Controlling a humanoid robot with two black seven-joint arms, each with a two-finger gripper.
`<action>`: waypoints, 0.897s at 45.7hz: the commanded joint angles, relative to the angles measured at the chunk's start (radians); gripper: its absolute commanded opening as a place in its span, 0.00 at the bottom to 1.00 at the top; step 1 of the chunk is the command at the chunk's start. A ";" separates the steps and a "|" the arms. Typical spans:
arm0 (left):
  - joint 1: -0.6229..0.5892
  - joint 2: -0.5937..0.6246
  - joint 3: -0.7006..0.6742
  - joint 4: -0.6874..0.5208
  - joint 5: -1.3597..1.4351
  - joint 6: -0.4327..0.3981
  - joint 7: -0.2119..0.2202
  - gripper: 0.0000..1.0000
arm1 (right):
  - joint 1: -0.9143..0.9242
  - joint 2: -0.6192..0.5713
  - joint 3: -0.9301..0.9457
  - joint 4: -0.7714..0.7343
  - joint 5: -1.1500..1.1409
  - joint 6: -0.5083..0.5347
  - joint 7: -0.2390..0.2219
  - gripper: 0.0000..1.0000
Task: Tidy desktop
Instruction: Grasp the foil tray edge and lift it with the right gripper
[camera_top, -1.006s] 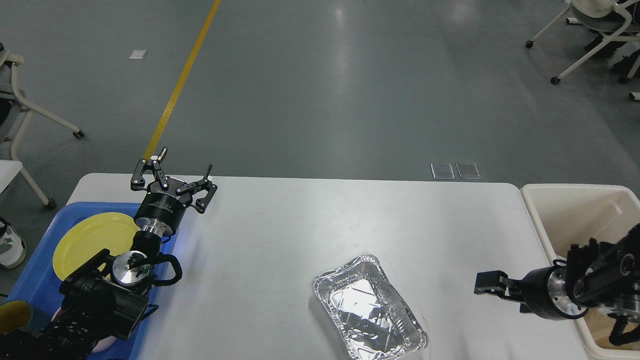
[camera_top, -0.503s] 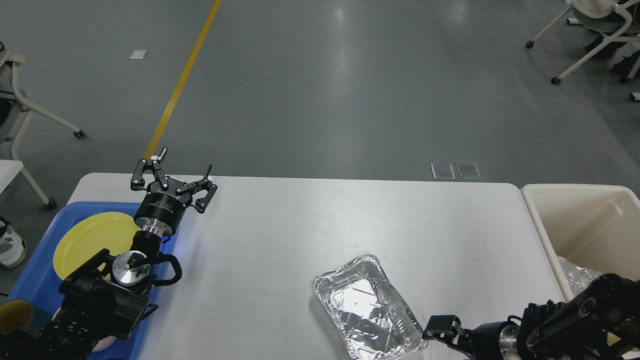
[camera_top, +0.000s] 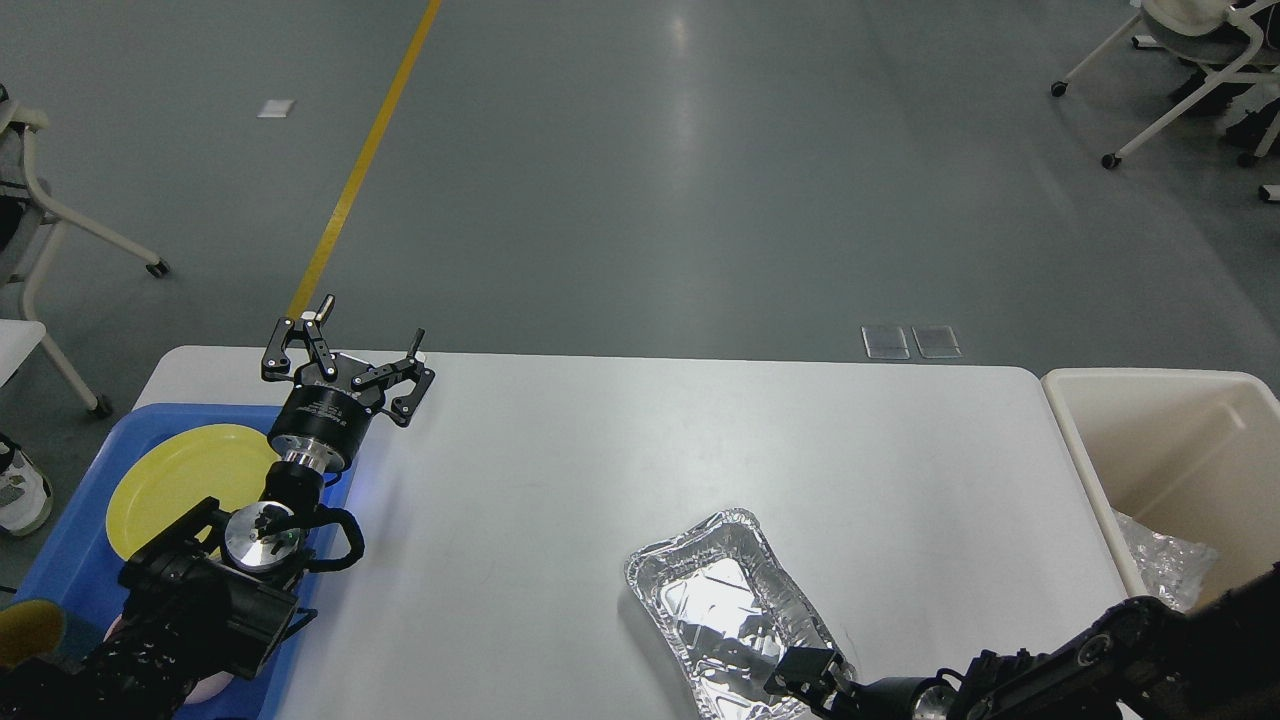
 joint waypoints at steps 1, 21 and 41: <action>0.000 0.000 0.000 0.000 0.000 0.000 0.000 1.00 | -0.020 0.031 0.015 -0.028 0.004 -0.046 0.002 0.90; 0.000 0.000 0.000 0.000 0.000 0.000 0.000 1.00 | -0.041 0.117 0.007 -0.065 -0.032 -0.117 0.002 0.00; 0.000 0.000 0.000 0.000 0.000 0.000 0.000 1.00 | -0.040 0.113 0.004 -0.068 -0.032 -0.123 0.002 0.00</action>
